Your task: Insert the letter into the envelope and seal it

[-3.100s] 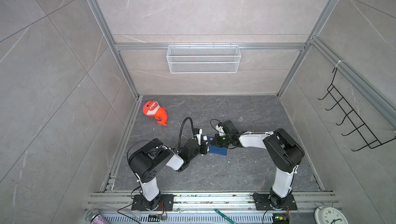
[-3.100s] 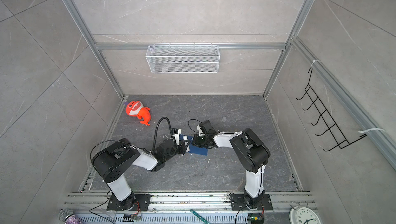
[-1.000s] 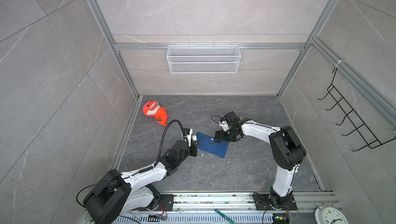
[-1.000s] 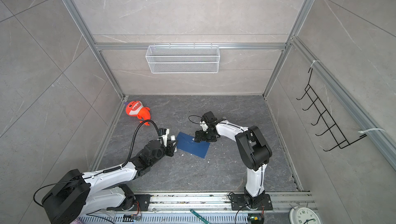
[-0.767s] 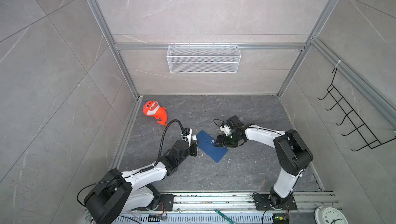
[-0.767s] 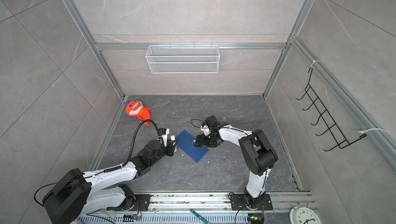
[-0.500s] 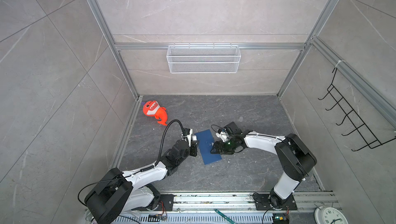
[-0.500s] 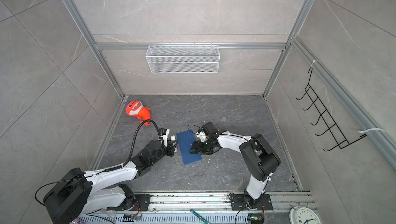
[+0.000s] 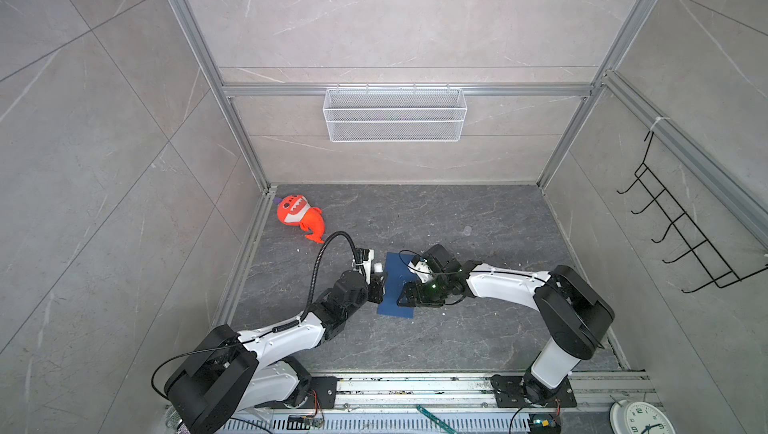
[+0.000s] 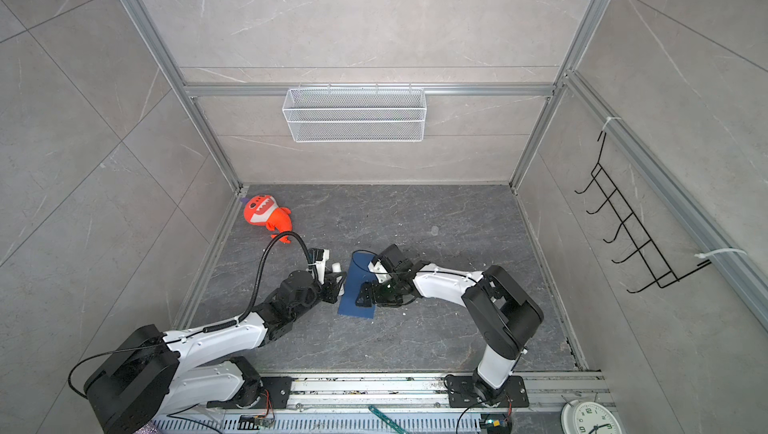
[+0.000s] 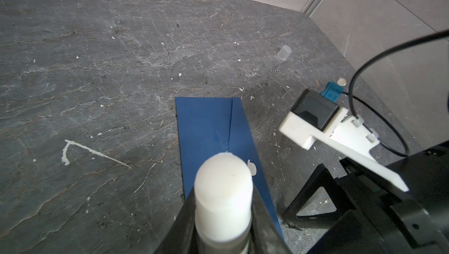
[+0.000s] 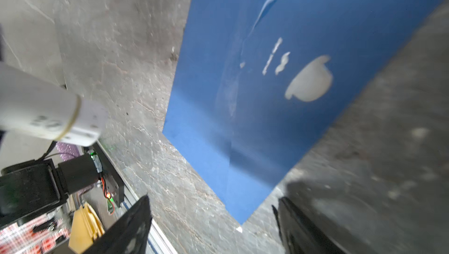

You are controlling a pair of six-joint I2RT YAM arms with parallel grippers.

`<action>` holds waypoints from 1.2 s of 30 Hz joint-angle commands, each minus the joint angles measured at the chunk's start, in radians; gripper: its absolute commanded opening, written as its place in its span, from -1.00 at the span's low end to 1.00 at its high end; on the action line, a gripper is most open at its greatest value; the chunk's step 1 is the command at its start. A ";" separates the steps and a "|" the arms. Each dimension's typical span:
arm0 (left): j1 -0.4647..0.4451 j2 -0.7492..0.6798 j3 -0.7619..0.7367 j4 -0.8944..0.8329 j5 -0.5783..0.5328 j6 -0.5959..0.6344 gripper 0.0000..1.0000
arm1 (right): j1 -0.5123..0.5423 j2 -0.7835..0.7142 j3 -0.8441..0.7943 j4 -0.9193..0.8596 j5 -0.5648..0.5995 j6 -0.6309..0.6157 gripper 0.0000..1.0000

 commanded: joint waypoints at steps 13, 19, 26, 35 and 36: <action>0.024 -0.102 0.148 0.107 0.263 -0.055 -1.00 | -0.001 -0.462 -0.079 0.097 0.200 -0.083 0.78; 0.028 -0.141 0.183 0.119 0.317 -0.077 -1.00 | -0.001 -0.558 -0.114 0.184 0.161 -0.078 0.82; 0.038 -0.158 0.211 0.170 0.367 -0.142 -1.00 | -0.002 -0.612 -0.173 0.295 0.117 -0.058 0.80; 0.049 -0.132 0.212 0.304 0.401 -0.235 -1.00 | -0.001 -0.579 -0.187 0.412 0.011 -0.014 0.70; 0.050 -0.129 0.213 0.315 0.403 -0.245 -1.00 | -0.002 -0.572 -0.185 0.427 -0.004 -0.004 0.67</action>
